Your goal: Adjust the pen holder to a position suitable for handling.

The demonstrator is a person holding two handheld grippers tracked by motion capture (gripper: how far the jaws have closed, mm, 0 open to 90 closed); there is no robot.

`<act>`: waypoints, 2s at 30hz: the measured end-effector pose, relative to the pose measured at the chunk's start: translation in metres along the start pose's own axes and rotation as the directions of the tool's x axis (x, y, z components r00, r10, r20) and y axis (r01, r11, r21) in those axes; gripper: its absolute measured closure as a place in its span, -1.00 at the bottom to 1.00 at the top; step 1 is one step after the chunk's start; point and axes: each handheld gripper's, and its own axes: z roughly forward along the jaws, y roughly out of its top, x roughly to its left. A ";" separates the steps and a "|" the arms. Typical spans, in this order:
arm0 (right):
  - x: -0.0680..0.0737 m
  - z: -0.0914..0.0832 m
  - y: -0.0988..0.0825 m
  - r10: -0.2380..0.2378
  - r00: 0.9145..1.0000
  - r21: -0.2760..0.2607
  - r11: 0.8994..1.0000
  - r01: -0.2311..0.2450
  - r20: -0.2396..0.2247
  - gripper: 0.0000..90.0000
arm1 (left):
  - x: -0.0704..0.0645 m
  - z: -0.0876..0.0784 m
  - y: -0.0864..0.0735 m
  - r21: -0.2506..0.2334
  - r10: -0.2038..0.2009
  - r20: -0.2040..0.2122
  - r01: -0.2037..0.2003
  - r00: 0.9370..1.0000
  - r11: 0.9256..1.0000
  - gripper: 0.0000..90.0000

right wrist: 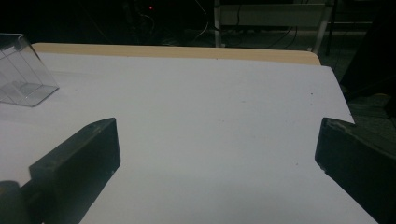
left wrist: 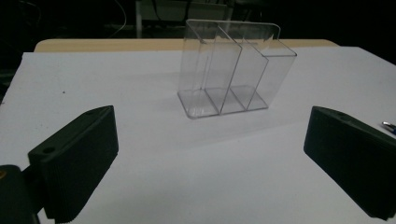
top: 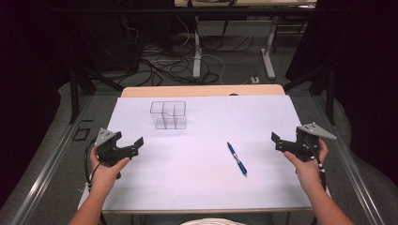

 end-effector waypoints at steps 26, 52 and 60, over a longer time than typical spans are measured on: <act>0.005 0.007 -0.005 -0.017 0.999 0.031 0.999 0.018 -0.031 -0.92 | 0.003 0.027 0.059 -0.037 -0.029 -0.114 0.025 0.993 0.999 -0.42; 0.001 0.007 -0.007 -0.002 1.000 0.057 0.998 0.002 -0.013 -0.86 | -0.006 0.073 0.098 0.047 0.028 -0.248 -0.017 0.968 0.999 0.15; 0.002 0.009 -0.008 0.010 1.000 0.051 0.999 -0.009 -0.024 -0.86 | -0.009 0.090 0.096 0.078 0.058 -0.258 -0.039 0.964 0.996 0.37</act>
